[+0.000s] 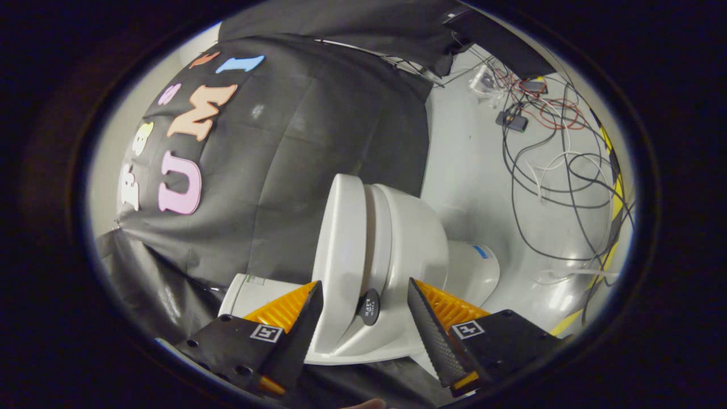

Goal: Open the toilet lid.

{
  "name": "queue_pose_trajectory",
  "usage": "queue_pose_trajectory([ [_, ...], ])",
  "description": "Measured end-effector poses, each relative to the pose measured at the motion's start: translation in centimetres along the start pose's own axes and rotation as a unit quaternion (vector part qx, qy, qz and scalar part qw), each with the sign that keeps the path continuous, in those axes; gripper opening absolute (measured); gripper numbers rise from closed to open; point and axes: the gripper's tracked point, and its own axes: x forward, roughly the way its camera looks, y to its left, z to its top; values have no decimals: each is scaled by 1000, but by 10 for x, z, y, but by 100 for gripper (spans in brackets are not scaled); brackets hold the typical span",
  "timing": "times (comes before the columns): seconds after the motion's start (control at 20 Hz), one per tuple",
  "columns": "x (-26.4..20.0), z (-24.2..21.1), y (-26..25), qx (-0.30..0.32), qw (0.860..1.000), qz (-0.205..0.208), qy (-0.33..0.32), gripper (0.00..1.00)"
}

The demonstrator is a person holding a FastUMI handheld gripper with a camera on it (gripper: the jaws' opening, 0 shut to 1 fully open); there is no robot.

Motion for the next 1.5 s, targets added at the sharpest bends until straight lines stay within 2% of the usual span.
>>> queue_pose_trajectory([
  [0.2, 17, -29, -14, -22, 997, -29, 67, 57],
  [0.25, 20, -33, -15, -27, 996, -33, 75, 47],
  [0.3, 23, -35, -4, -20, 996, -15, 86, 36],
  [0.4, 26, -39, -5, -9, 996, -25, 87, 16],
  [0.55, 26, -36, -8, 21, 994, -60, 88, 18],
  [0.65, 27, -34, -10, 15, 991, -96, 94, 19],
  [0.75, 26, -36, -7, 7, 989, -107, 106, 20],
  [0.9, 27, -36, -2, 13, 991, -90, 103, 18],
  [1.0, 27, -35, -2, -16, 991, -86, 105, 15],
  [1.3, 28, -33, -1, -53, 991, -57, 104, 15],
  [1.45, 18, -30, 1, -49, 995, -41, 79, 15],
  [1.5, 24, -28, -6, -34, 995, -44, 81, 8],
])
